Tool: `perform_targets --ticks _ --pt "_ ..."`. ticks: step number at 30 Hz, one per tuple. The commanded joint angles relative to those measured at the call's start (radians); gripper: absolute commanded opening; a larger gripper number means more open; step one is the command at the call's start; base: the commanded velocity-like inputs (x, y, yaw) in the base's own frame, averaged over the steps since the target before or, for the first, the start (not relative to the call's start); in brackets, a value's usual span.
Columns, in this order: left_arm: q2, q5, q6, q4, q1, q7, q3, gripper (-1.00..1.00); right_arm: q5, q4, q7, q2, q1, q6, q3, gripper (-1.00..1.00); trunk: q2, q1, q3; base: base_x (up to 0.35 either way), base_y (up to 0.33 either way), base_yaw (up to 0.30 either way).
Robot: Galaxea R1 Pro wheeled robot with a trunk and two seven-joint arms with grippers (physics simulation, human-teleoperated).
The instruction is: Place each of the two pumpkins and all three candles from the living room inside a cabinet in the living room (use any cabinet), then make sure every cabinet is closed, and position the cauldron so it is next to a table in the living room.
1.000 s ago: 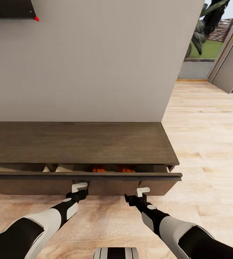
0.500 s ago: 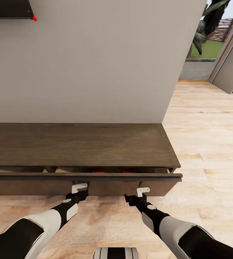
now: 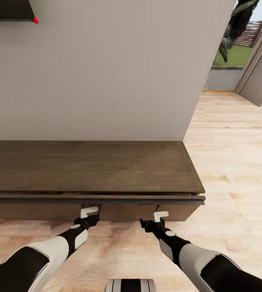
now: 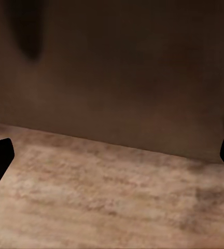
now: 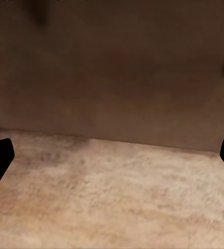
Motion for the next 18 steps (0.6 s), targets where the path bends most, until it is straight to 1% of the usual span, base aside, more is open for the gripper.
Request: perform_targets --ticks 1,7,13,18 --pt "-0.001 0.005 -0.006 0.004 -0.002 0.001 -0.007 1.00 -0.011 0.002 0.006 0.000 -0.001 -0.004 0.005 1.00 0.000 0.000 -0.001 0.014 0.000 0.000" --pt "-0.001 0.005 -0.006 0.004 -0.002 0.001 -0.007 1.00 -0.011 0.002 0.005 0.000 -0.001 -0.004 0.005 1.00 0.000 0.000 -0.001 0.014 0.000 0.000" --pt "-0.001 0.005 -0.006 0.004 -0.002 0.001 -0.007 1.00 -0.011 0.002 0.006 0.000 -0.001 -0.004 0.005 1.00 0.000 0.000 -0.001 0.082 0.000 0.000" --pt "-0.001 0.005 -0.006 0.004 -0.002 0.001 -0.007 1.00 -0.011 0.002 0.006 0.000 -0.001 -0.005 0.005 1.00 0.000 0.000 -0.001 0.008 0.000 0.000"
